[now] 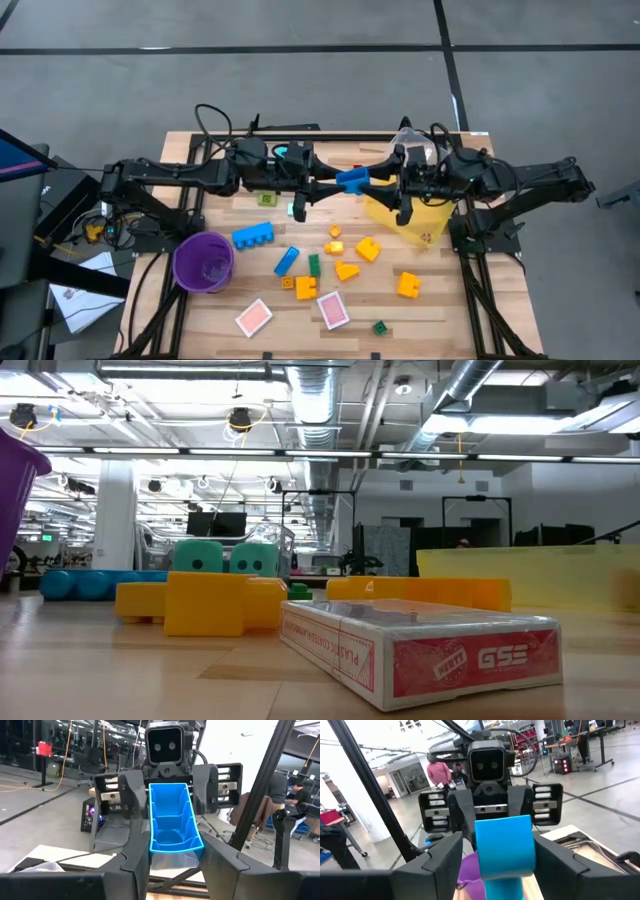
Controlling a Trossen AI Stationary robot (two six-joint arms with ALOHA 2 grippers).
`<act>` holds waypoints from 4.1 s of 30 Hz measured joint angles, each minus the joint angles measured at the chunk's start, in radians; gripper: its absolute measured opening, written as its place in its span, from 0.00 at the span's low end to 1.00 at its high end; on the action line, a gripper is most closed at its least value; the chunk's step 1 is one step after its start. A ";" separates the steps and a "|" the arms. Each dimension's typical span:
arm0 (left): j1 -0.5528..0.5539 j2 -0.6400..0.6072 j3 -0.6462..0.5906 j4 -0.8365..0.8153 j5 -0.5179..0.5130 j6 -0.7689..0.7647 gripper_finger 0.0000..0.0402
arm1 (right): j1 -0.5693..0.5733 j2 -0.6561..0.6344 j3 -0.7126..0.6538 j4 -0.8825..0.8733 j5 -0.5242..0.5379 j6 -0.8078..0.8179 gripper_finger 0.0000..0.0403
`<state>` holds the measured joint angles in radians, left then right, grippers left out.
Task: Pick & Place Toys
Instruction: Put the blue game piece into the yellow bin
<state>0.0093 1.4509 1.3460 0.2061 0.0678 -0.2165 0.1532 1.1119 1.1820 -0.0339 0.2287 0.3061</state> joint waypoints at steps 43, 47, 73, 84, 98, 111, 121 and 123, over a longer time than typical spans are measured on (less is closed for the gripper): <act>0.006 -0.116 0.000 -0.469 -0.153 0.095 0.77 | -0.084 -0.010 0.000 -0.407 0.069 0.190 0.33; 0.006 -0.158 0.000 -0.498 -0.181 0.102 0.75 | -0.108 -0.006 -0.003 -0.684 0.071 0.299 0.33; 0.009 -0.150 0.000 -0.476 -0.202 0.100 0.74 | -0.210 0.000 -0.488 -1.210 0.170 1.130 0.33; 0.010 -0.151 0.000 -0.470 -0.202 0.090 0.74 | -0.262 0.000 -0.518 -1.181 0.272 0.775 0.33; 0.010 -0.151 0.000 -0.471 -0.202 0.044 0.74 | -0.260 0.000 -0.544 -1.094 0.307 0.548 0.33; 0.010 -0.151 0.000 -0.468 -0.202 0.024 0.74 | -0.270 0.000 -0.660 -1.044 0.231 0.707 0.33; 0.010 -0.152 0.000 -0.467 -0.202 0.017 0.74 | -0.274 0.000 -0.661 -1.016 0.248 0.682 0.33; 0.010 -0.152 0.000 -0.467 -0.202 0.017 0.74 | -0.274 0.000 -0.661 -1.003 0.248 0.682 0.33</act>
<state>0.0193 1.2992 1.3457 -0.2611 -0.1341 -0.1997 -0.1207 1.1118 0.5209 -1.0374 0.4763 0.9878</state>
